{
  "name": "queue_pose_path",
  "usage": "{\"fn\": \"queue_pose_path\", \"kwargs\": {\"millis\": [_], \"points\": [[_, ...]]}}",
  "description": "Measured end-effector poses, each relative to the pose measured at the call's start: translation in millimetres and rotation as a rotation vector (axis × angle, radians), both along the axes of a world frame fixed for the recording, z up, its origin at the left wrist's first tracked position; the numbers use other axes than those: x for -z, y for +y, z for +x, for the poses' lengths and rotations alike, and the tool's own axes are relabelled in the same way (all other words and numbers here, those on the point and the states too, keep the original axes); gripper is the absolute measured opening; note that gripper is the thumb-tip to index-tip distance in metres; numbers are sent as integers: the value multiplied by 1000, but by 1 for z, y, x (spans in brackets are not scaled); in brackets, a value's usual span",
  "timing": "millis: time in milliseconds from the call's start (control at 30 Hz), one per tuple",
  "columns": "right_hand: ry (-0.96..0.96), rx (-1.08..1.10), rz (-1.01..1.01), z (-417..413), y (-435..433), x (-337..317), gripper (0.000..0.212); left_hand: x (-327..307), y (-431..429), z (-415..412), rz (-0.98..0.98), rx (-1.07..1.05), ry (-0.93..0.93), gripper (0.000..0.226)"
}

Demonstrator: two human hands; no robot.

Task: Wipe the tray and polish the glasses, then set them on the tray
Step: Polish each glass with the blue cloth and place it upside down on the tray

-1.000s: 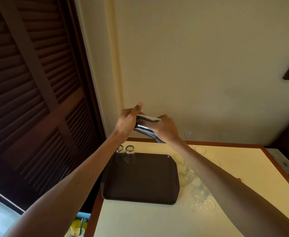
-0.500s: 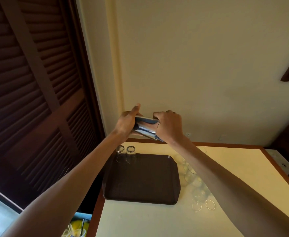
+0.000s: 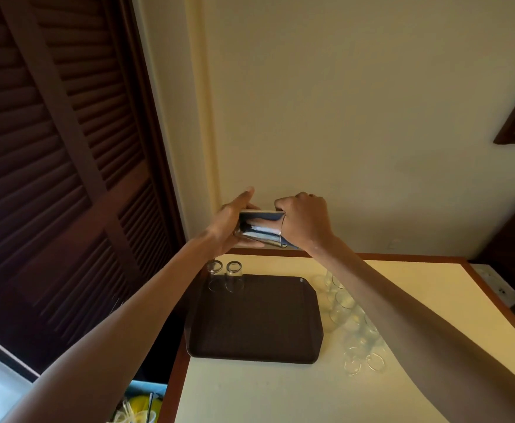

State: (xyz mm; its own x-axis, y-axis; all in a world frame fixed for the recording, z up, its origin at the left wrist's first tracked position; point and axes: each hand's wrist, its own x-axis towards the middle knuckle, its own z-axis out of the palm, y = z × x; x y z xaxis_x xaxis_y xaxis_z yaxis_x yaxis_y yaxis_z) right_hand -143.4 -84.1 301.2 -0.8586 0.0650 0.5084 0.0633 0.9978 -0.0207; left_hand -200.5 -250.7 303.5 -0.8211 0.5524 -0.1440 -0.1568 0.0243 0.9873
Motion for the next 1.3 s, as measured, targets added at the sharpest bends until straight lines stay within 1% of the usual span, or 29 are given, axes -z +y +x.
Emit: {"fn": "queue_pose_path", "kwargs": {"millis": [67, 133, 167, 200, 267, 300, 333, 367, 400, 433, 467, 533, 567, 600, 667, 733, 767, 800, 867, 900, 933, 967, 1000, 1033, 1133, 1167, 1200, 1233, 1300], "points": [[30, -13, 43, 1, 1, -2, 12, 0, 3, 1, -67, -50, 51, 59], [-2, 9, -94, -4, 3, 5, 14, 3, 6, -2, -122, -120, 188, 67], [-64, 23, -251, -8, 1, 12, 10, 4, 7, -4, -136, -155, 266, 69], [-155, 10, -529, -10, 0, 16, 9, 4, 8, -5, -132, -186, 345, 68], [-444, -18, -1305, -8, -6, 23, 32, 3, 9, -4, -96, -234, 491, 61], [-580, -50, -1568, -2, -10, 23, 39, 3, 9, -3, -76, -243, 551, 57], [-647, -82, -1697, 1, -11, 23, 41, 4, 9, -2, -54, -245, 583, 55], [-648, -92, -1715, 1, -12, 23, 39, 5, 9, -2, -25, -243, 582, 54], [-591, -87, -1652, 2, -13, 19, 35, 6, 8, -3, 8, -227, 541, 54], [-479, -68, -1494, -1, -12, 16, 30, 6, 6, -5, 38, -195, 465, 56], [-357, -44, -1187, -2, -11, 15, 26, 6, 4, -8, 53, -149, 365, 59], [-114, 2, -427, -3, -4, 16, 23, 5, 0, -12, 25, -35, 140, 66], [-18, -5, -189, 2, -5, 13, 25, 5, -1, -11, -23, 3, 53, 67], [39, -28, -63, 5, -5, 11, 27, 5, 0, -10, -73, 11, -6, 63], [54, -44, -23, 7, -6, 12, 27, 6, 6, -7, -152, -58, -6, 55], [27, 9, -198, -1, -2, 28, 25, 8, 11, -7, -203, -139, 126, 57], [-25, 23, -350, -2, -2, 36, 26, 9, 13, -7, -193, -165, 199, 58], [-83, -4, -577, -3, -3, 42, 29, 9, 14, -6, -169, -182, 269, 59], [-253, -113, -1263, 6, -14, 37, 40, 10, 14, -6, -120, -208, 412, 59], [-358, -181, -1588, 12, -21, 33, 39, 12, 13, -6, -103, -219, 475, 58], [-422, -217, -1767, 16, -24, 28, 36, 14, 14, -6, -83, -228, 516, 57], [-451, -226, -1799, 14, -23, 27, 34, 16, 14, -6, -60, -227, 527, 56], [-438, -205, -1730, 12, -19, 29, 32, 18, 15, -6, -36, -211, 507, 55], [-384, -151, -1523, 6, -11, 34, 27, 18, 15, -7, -10, -182, 451, 54], [-85, 24, -399, -4, 12, 43, 19, 14, 12, -10, 12, -28, 138, 54], [79, -4, -156, -3, 14, 39, 25, 13, 12, -9, -23, 19, 63, 56], [213, -63, -26, -1, 16, 34, 36, 13, 13, -7, -67, 32, 30, 56], [277, -108, 18, 1, 17, 31, 46, 12, 17, -5, -112, 7, 39, 55], [268, -134, -64, -5, 24, 36, 57, 12, 25, -3, -188, -106, 152, 53]]}}
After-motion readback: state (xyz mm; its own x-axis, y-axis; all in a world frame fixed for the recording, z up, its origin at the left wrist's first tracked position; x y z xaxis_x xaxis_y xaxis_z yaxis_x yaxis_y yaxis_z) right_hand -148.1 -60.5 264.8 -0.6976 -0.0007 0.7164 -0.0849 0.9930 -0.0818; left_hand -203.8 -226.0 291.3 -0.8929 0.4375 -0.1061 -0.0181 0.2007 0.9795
